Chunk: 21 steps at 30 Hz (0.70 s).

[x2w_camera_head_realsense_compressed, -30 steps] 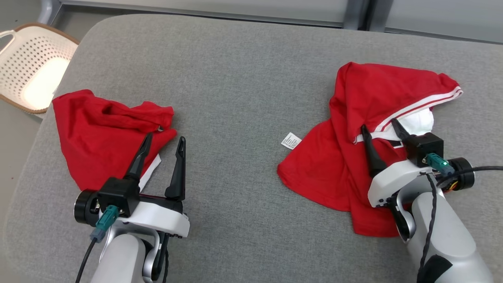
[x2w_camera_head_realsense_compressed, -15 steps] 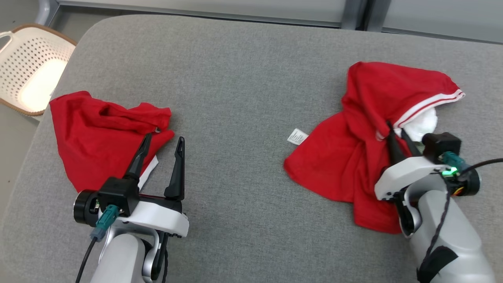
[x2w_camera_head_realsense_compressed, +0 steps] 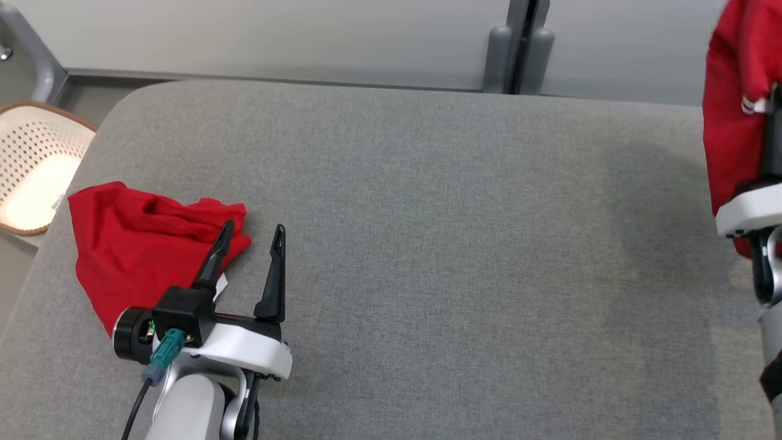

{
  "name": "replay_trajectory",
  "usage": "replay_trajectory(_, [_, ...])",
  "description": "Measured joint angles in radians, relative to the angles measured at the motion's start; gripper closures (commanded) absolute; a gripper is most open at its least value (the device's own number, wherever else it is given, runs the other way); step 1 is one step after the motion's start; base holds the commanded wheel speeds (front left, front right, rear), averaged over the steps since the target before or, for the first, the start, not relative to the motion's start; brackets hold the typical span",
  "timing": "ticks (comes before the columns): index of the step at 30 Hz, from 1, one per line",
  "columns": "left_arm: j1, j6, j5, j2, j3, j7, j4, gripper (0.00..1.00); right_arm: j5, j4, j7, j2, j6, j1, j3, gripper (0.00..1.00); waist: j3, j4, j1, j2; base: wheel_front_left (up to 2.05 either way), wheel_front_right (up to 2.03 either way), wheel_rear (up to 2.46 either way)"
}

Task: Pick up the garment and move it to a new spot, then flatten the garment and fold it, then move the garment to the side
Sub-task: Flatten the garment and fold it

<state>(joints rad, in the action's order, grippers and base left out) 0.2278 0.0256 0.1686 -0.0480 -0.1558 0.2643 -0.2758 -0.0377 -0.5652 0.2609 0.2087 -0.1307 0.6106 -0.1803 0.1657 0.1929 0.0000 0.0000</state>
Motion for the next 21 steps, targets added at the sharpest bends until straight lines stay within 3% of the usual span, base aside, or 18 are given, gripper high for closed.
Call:
replay_trajectory(4, [-0.017,-0.003,0.002,0.0,-0.004,0.0,-0.001,0.0,-0.096,0.08,-0.029,0.073,0.0,0.014,0.157,1.0,-0.031,-0.009,0.0,0.0,0.0,0.0,0.0])
replay_trajectory(9, [-0.02,0.0,0.066,-0.002,-0.001,0.0,-0.001,0.0,-0.226,0.093,-0.123,0.154,0.0,0.014,0.522,1.0,-0.036,-0.006,0.0,0.0,0.0,0.0,0.0])
replay_trajectory(14, [0.001,0.01,0.068,-0.001,-0.015,0.0,0.001,0.0,-0.221,-0.037,-0.182,0.105,-0.002,0.03,0.849,1.0,-0.022,0.017,0.0,0.0,0.0,0.0,0.0])
replay_trajectory(18, [0.015,0.013,0.075,0.0,-0.043,0.0,-0.002,0.0,-0.202,-0.144,-0.167,0.032,-0.001,0.074,0.973,1.0,-0.011,0.051,0.0,0.0,0.0,0.0,0.0])
replay_trajectory(19, [0.015,0.013,0.079,0.0,-0.047,0.0,-0.003,0.0,-0.197,-0.168,-0.167,0.009,-0.001,0.08,0.982,0.66,-0.01,0.059,0.0,0.0,0.0,0.0,0.0])
replay_trajectory(20, [0.015,0.012,0.079,-0.001,-0.051,0.0,-0.007,0.0,-0.187,-0.193,-0.164,-0.013,-0.001,0.085,0.995,0.0,-0.009,0.067,0.0,0.0,0.0,0.0,0.0])
replay_trajectory(21, [0.014,0.011,0.079,-0.001,-0.053,0.0,-0.011,0.0,-0.181,-0.212,-0.153,-0.036,-0.001,0.086,1.015,0.0,-0.009,0.073,0.0,0.0,0.0,0.0,0.0])
